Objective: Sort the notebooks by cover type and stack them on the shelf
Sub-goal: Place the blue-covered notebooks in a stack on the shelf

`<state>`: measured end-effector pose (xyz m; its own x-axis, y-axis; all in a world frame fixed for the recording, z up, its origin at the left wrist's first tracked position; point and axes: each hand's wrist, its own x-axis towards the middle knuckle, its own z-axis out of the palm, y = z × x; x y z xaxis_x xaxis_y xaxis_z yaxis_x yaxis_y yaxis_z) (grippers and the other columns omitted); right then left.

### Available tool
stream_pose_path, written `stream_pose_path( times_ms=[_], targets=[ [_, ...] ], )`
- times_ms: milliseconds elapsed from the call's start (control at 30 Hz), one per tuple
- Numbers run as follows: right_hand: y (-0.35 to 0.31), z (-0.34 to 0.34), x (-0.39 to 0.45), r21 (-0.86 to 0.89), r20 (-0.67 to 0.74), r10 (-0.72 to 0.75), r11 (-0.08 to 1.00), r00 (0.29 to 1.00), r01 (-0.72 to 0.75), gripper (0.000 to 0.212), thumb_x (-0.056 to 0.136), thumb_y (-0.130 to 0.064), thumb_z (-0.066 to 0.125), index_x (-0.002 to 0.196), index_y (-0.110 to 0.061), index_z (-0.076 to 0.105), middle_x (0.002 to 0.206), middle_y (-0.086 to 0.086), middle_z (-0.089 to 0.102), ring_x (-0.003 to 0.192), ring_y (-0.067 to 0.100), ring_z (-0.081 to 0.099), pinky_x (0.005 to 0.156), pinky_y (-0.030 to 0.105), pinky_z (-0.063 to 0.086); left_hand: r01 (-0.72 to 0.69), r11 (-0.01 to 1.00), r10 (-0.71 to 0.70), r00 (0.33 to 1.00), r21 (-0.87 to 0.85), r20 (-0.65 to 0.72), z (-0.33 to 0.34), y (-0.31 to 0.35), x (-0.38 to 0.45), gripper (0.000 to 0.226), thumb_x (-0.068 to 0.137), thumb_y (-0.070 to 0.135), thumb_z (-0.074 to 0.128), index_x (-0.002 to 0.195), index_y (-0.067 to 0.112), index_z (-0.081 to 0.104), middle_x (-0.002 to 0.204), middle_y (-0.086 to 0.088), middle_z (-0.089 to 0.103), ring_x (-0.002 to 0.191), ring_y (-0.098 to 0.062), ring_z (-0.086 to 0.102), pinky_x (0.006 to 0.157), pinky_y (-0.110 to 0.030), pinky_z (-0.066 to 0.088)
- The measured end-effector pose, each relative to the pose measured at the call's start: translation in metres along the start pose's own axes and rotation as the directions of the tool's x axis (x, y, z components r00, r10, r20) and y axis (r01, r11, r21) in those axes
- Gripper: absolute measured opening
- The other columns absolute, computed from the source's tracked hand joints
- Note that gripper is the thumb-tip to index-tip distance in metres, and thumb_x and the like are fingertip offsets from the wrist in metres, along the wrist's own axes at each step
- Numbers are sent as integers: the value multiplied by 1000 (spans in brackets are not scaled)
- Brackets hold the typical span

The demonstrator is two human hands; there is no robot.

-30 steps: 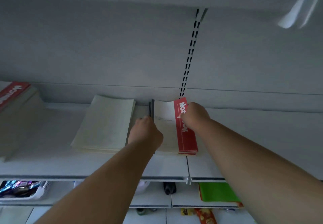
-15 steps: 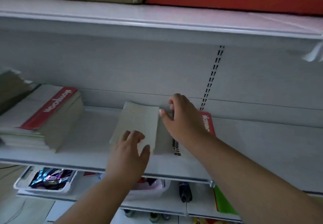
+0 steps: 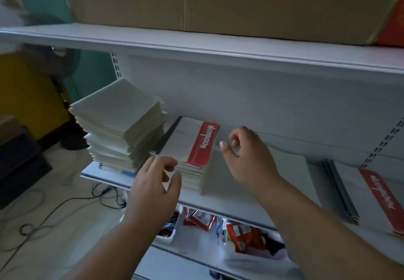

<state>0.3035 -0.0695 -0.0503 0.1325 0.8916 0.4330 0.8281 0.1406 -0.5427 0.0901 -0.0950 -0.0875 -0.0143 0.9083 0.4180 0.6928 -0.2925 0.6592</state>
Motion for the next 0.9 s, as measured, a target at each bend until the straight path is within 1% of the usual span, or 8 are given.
stream_pose_path(
  times_ms=[300, 467, 567, 633, 700, 733, 833, 900],
  targets=[
    [-33, 83, 22, -249, 169, 447, 882, 878, -401, 53, 87, -67, 55, 102, -16, 56, 87, -5, 57, 74, 18, 54, 64, 29, 39, -112, 977, 88, 987, -180, -138, -77, -42, 31, 10, 91, 25, 60, 100, 31, 59, 88, 16, 58, 80, -6, 55, 64, -20, 41],
    [-37, 71, 24, -279, 42, 514, 829, 856, -484, 37, 101, -40, 44, 106, -8, 62, 93, 11, 65, 84, 32, 61, 68, 31, 39, -151, 970, 122, 980, -191, -154, -92, -50, 39, 11, 89, 25, 59, 100, 30, 58, 89, 15, 57, 82, -8, 55, 65, -17, 44],
    [-64, 61, 24, 235, 13, 553, 808, 833, -540, 24, 101, -33, 45, 101, -12, 57, 95, 10, 67, 74, 27, 63, 59, 28, 41, 112, 957, -133, 989, -267, -63, -93, -45, 50, 14, 94, 32, 63, 107, 30, 58, 99, 12, 61, 82, -5, 59, 68, -25, 48],
    [-90, 60, 15, 541, 161, 571, 631, 805, -556, 17, 102, -31, 49, 100, -17, 59, 88, 7, 68, 58, 15, 57, 52, 27, 44, 479, 715, -429, 876, -509, 222, -92, -37, 65, 28, 93, 36, 65, 117, 23, 58, 105, 3, 69, 86, -13, 67, 74, -35, 55],
    [-109, 65, 3, 568, 301, 488, 599, 820, -565, 18, 102, -32, 51, 101, -19, 62, 82, 3, 67, 57, 10, 53, 53, 24, 44, 674, 380, -499, 726, -634, 473, -91, -32, 76, 26, 95, 30, 65, 115, 14, 61, 102, -8, 74, 91, -27, 71, 83, -50, 59],
    [-114, 68, -1, 557, 330, 442, 622, 834, -550, 22, 102, -36, 51, 99, -19, 63, 81, 2, 67, 60, 10, 54, 56, 24, 44, 687, 317, -497, 707, -653, 503, -91, -31, 79, 19, 96, 23, 64, 112, 13, 62, 100, -10, 75, 92, -31, 71, 85, -57, 58],
    [-104, 75, 4, 448, 172, 439, 763, 882, -466, 45, 96, -62, 40, 94, -20, 58, 83, -5, 65, 76, 11, 62, 68, 29, 45, 615, 403, -527, 762, -678, 378, -86, -33, 80, 13, 99, 11, 58, 108, 19, 62, 103, -5, 73, 93, -29, 70, 82, -58, 58],
    [-79, 79, 13, 178, 39, 481, 859, 876, -479, 56, 88, -74, 39, 101, -21, 50, 92, -4, 59, 83, 15, 60, 70, 30, 42, 544, 473, -525, 806, -693, 275, -85, -35, 77, 19, 101, 13, 55, 108, 31, 60, 102, 6, 71, 96, -21, 68, 83, -50, 58]
  ],
)
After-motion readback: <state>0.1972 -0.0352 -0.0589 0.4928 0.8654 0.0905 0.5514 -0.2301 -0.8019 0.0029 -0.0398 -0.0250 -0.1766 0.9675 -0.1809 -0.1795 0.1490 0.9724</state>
